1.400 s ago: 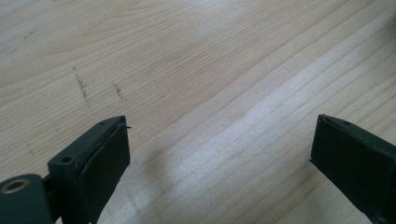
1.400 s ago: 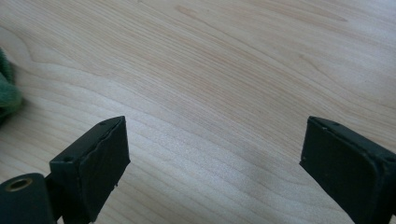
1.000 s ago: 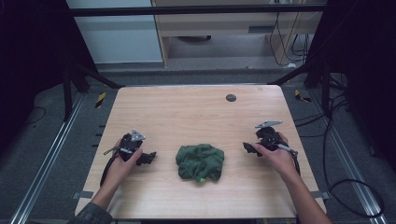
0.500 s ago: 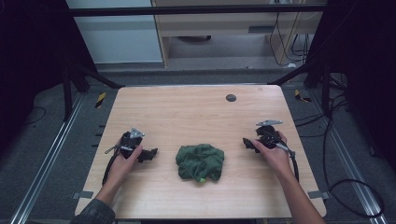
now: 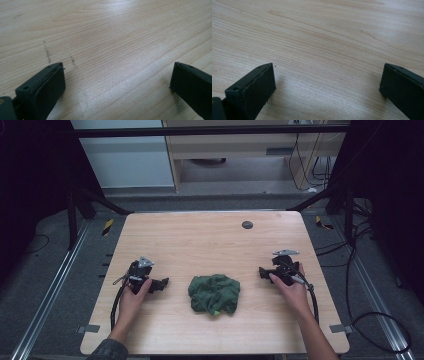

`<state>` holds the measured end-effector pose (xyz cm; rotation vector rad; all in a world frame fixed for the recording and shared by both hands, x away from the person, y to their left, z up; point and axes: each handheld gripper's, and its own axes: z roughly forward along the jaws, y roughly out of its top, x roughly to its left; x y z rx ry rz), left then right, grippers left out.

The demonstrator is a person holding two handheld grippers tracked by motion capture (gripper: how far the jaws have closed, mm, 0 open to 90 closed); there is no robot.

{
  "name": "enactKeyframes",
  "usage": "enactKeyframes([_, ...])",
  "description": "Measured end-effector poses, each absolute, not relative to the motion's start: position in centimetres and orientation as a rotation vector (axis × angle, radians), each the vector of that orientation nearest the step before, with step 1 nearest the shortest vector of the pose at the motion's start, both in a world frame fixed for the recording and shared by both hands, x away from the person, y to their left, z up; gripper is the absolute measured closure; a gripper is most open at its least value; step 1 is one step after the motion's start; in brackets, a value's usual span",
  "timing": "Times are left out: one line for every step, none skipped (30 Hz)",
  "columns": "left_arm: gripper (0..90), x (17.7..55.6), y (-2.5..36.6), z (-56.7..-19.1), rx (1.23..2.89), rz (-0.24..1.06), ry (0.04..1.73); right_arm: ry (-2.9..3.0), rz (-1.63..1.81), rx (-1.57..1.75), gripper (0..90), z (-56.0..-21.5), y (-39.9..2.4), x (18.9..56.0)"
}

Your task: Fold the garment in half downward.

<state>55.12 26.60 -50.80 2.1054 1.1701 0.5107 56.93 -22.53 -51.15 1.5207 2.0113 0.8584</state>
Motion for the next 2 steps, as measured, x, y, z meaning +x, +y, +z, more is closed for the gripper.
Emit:
enactKeyframes([0.0,55.13,26.66,-50.79,2.100,0.516,1.183,2.010,0.859,1.521,0.3,-51.15,-22.52,56.92])
enactKeyframes([0.0,55.12,26.67,-50.79,2.100,0.518,1.186,1.998,0.853,1.535,0.3,-51.16,-22.47,56.82])
